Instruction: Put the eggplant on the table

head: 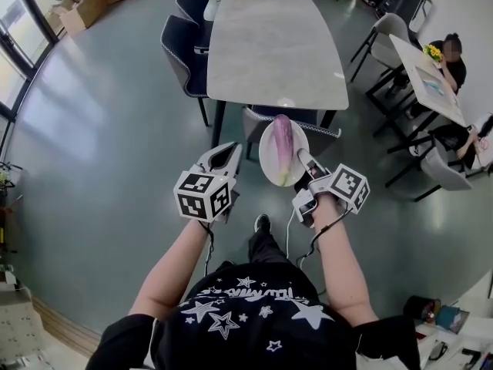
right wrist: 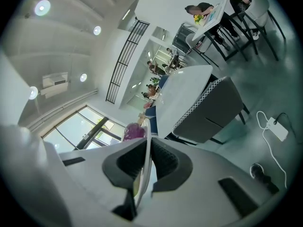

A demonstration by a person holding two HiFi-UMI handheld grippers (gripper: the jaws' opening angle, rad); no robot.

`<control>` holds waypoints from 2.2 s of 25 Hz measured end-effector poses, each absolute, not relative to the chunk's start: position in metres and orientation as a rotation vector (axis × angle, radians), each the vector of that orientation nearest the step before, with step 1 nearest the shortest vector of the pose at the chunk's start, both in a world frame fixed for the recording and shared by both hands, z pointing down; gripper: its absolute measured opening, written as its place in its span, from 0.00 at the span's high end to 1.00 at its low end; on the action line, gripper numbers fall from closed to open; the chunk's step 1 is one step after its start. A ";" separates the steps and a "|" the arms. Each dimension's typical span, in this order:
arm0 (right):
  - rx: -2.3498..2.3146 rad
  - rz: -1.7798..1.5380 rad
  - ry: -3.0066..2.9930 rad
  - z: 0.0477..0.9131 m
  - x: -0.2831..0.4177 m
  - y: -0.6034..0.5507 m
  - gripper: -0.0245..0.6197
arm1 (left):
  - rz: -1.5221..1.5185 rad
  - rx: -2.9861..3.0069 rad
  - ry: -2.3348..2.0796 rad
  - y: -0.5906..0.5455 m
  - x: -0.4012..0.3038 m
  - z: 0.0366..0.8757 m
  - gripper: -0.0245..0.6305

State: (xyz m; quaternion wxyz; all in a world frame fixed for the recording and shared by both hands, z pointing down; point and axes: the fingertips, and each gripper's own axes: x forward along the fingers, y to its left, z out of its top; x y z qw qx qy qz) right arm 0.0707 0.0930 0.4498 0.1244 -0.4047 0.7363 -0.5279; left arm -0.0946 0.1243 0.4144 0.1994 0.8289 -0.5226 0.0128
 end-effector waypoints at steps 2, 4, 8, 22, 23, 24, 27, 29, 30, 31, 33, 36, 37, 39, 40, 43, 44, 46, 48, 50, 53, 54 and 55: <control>-1.172 -1.542 2.149 0.449 0.074 0.071 0.92 | 0.046 2.315 -1.458 0.103 -0.089 0.417 0.95; -1.165 -1.543 2.149 0.448 0.080 0.051 0.92 | 0.046 2.310 -1.456 0.083 -0.082 0.416 0.95; -1.151 -1.554 2.145 0.448 0.097 0.012 0.92 | 0.057 2.318 -1.463 0.044 -0.063 0.412 0.95; -1.079 -1.596 2.100 0.456 0.154 -0.102 0.92 | 0.100 2.301 -1.515 -0.058 -0.013 0.407 0.95; -1.078 -1.602 2.088 0.458 0.157 -0.103 0.92 | 0.108 2.302 -1.516 -0.056 -0.011 0.408 0.95; -1.078 -1.607 2.075 0.460 0.159 -0.104 0.92 | 0.114 2.302 -1.518 -0.055 -0.011 0.408 0.95; -1.071 -1.612 2.059 0.462 0.158 -0.111 0.92 | 0.128 2.284 -1.533 -0.056 -0.018 0.411 0.95; -1.070 -1.612 2.067 0.463 0.156 -0.116 0.92 | 0.123 2.268 -1.543 -0.061 -0.025 0.412 0.95; -1.068 -1.613 2.068 0.464 0.155 -0.119 0.92 | 0.119 2.262 -1.546 -0.064 -0.027 0.413 0.95; -1.064 -1.618 2.064 0.465 0.153 -0.121 0.92 | 0.115 2.257 -1.549 -0.067 -0.030 0.414 0.95; -1.057 -1.628 2.051 0.468 0.151 -0.125 0.92 | 0.111 2.253 -1.552 -0.074 -0.033 0.417 0.95; -1.075 -1.636 2.048 0.475 0.150 -0.129 0.92 | 0.115 2.265 -1.539 -0.082 -0.032 0.420 0.95; -1.086 -1.636 2.049 0.477 0.150 -0.130 0.92 | 0.118 2.271 -1.532 -0.085 -0.032 0.421 0.95; -1.113 -1.617 2.058 0.476 0.149 -0.135 0.92 | 0.123 2.283 -1.515 -0.092 -0.032 0.422 0.95; -1.128 -1.600 2.070 0.475 0.147 -0.139 0.92 | 0.124 2.290 -1.506 -0.098 -0.032 0.421 0.95; -1.153 -1.574 2.105 0.472 0.135 -0.162 0.92 | 0.138 2.311 -1.478 -0.126 -0.038 0.421 0.95; -1.157 -1.575 2.108 0.471 0.129 -0.174 0.92 | 0.141 2.316 -1.468 -0.139 -0.041 0.421 0.95; -1.165 -1.584 2.099 0.472 0.119 -0.195 0.92 | 0.145 2.323 -1.445 -0.163 -0.045 0.422 0.95; -1.178 -1.593 2.083 0.475 0.111 -0.213 0.92 | 0.149 2.331 -1.422 -0.183 -0.049 0.424 0.95; -1.192 -1.600 2.070 0.477 0.104 -0.229 0.92 | 0.149 2.332 -1.407 -0.203 -0.056 0.425 0.95; -1.206 -1.601 2.061 0.476 0.094 -0.254 0.92 | 0.142 2.334 -1.392 -0.234 -0.066 0.425 0.95; -1.213 -1.600 2.058 0.476 0.092 -0.261 0.92 | 0.141 2.336 -1.385 -0.243 -0.069 0.425 0.95; -1.222 -1.600 2.054 0.476 0.089 -0.268 0.92 | 0.141 2.336 -1.376 -0.252 -0.071 0.426 0.95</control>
